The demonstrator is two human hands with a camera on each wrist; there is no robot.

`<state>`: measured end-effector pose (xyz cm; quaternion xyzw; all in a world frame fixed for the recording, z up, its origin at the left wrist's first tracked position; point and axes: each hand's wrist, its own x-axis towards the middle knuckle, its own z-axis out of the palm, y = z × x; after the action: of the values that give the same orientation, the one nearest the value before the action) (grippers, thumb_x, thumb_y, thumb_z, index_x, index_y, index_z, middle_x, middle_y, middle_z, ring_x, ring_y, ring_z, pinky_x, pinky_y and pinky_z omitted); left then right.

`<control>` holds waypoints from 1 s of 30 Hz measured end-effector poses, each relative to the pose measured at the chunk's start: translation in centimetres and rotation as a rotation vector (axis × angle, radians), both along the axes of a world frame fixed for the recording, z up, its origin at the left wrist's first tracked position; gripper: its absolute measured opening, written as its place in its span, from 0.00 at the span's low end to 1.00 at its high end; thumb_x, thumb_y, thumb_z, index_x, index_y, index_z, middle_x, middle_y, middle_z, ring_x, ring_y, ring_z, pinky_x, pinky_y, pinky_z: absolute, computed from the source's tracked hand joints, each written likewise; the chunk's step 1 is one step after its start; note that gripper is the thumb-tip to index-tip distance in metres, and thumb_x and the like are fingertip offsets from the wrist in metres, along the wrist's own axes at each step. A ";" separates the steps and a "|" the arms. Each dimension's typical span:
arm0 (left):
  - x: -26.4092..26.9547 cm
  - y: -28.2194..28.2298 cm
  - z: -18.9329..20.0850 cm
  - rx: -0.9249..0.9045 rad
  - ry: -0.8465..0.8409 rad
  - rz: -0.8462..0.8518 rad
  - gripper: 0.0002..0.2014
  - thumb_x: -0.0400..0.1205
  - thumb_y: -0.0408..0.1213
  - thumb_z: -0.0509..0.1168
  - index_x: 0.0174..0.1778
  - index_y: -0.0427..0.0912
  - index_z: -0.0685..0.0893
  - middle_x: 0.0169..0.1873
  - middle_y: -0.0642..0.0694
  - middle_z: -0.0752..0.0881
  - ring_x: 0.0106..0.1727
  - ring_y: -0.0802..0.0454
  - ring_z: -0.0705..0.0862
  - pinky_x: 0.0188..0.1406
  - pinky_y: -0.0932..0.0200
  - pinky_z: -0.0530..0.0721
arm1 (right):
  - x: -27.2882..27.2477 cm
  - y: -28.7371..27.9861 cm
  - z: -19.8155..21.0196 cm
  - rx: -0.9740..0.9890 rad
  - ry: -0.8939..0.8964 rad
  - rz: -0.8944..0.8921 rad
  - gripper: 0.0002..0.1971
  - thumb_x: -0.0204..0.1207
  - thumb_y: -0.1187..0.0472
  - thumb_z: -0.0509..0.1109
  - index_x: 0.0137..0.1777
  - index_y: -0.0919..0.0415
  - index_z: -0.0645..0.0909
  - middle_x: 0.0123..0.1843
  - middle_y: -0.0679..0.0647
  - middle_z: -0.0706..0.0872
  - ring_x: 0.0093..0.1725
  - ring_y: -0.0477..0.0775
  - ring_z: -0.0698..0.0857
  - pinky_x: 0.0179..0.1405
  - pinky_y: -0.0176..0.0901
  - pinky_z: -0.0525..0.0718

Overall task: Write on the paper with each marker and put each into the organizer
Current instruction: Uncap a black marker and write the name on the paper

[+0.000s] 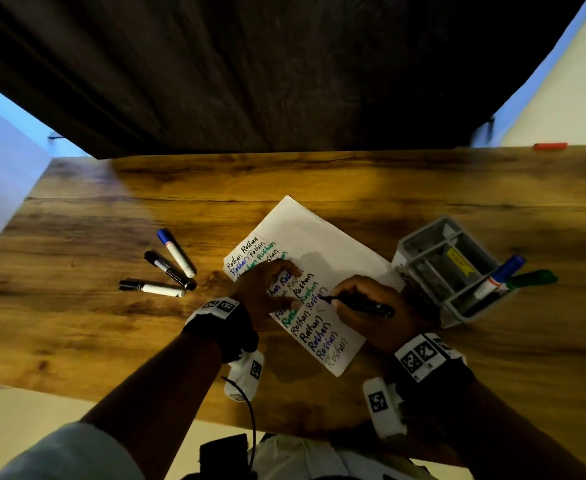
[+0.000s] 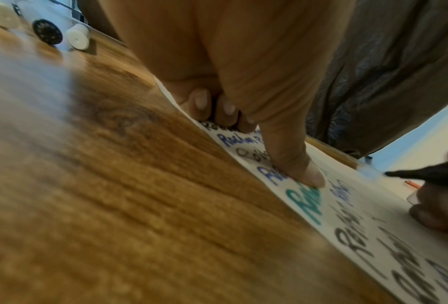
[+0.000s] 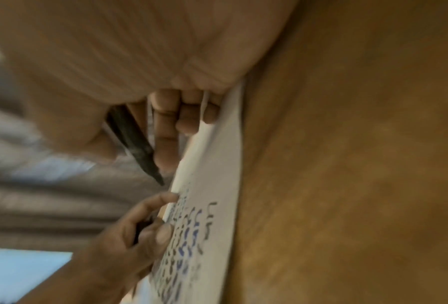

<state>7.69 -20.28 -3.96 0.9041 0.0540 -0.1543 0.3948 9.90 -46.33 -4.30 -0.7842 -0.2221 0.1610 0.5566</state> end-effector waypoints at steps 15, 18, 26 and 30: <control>0.1 0.3 -0.3 0.015 0.003 -0.009 0.27 0.65 0.56 0.80 0.58 0.64 0.80 0.64 0.58 0.82 0.63 0.54 0.83 0.63 0.46 0.85 | 0.3 1.5 -0.5 -0.209 -0.041 0.030 0.09 0.68 0.63 0.80 0.44 0.55 0.83 0.44 0.44 0.86 0.41 0.38 0.83 0.40 0.16 0.77; 0.1 0.2 -0.2 0.011 0.002 -0.006 0.26 0.66 0.56 0.80 0.58 0.63 0.80 0.64 0.58 0.82 0.64 0.54 0.82 0.63 0.48 0.85 | 0.3 1.5 -0.7 -0.226 -0.088 0.050 0.11 0.67 0.63 0.81 0.46 0.62 0.84 0.46 0.52 0.88 0.44 0.46 0.84 0.43 0.19 0.76; 0.0 0.4 -0.4 0.026 0.003 -0.007 0.27 0.64 0.59 0.80 0.57 0.67 0.79 0.63 0.60 0.82 0.63 0.55 0.82 0.63 0.49 0.85 | 0.2 1.5 -0.6 -0.206 -0.061 0.023 0.12 0.66 0.62 0.81 0.45 0.66 0.84 0.46 0.54 0.89 0.42 0.43 0.85 0.42 0.15 0.77; 0.0 0.4 -0.4 0.021 0.002 -0.004 0.26 0.65 0.57 0.80 0.57 0.66 0.80 0.63 0.60 0.82 0.62 0.55 0.82 0.62 0.50 0.85 | 0.2 1.6 -0.6 -0.203 -0.071 0.028 0.11 0.67 0.60 0.80 0.45 0.63 0.84 0.46 0.52 0.88 0.45 0.47 0.86 0.42 0.17 0.78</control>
<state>7.71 -19.92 -4.36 0.9082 0.0543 -0.1553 0.3848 10.12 -44.70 -4.87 -0.8385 -0.2354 0.1625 0.4638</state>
